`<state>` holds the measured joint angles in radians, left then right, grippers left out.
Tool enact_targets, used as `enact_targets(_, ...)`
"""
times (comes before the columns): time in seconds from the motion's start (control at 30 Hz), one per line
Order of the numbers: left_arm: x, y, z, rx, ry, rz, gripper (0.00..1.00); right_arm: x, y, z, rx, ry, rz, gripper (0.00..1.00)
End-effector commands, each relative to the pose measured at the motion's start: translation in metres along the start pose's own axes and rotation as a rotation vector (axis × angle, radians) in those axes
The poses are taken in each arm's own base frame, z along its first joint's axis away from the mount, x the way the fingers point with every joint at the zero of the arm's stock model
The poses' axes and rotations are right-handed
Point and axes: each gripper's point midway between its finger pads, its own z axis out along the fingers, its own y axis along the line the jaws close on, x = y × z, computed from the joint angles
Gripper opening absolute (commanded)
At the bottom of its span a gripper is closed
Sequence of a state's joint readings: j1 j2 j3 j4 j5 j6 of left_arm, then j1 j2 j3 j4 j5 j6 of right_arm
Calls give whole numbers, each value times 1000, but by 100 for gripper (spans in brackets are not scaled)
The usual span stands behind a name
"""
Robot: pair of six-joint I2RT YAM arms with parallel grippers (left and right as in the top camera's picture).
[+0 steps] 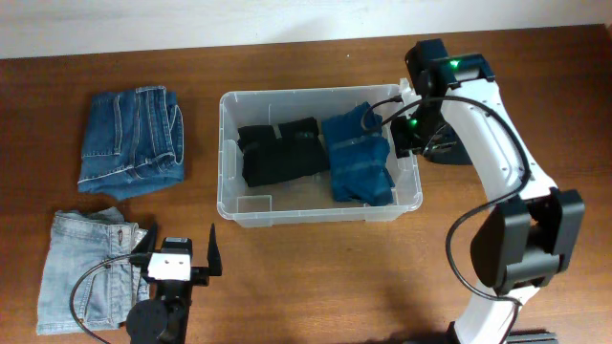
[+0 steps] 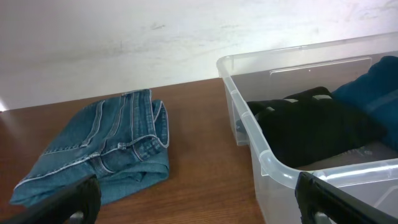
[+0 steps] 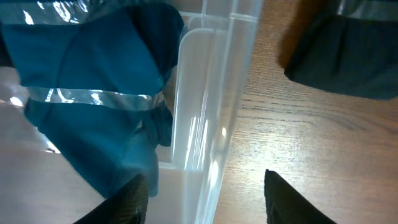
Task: Pack container
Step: 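Lift the right gripper out of the bin to the right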
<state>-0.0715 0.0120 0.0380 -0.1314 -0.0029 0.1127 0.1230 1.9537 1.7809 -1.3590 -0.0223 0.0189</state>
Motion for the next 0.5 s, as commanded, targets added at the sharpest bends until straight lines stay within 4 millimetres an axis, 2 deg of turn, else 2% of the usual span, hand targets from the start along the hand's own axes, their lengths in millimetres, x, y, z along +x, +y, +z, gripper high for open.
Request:
enact_targets(0.0,1,-1,0,5,-3,16,99,-1,2,10,-11,22,-16,47)
enact_targets(0.13,1,-1,0,5,-3,16,99,-3,2,14,-11,21,-16,41)
enact_targets(0.27,1,-1,0,5,-3,16,99,-5,2,14,-11,12,-16,28)
enact_targets(0.47,1,-1,0,5,-3,16,99,-5,2,14,-11,12,-16,27)
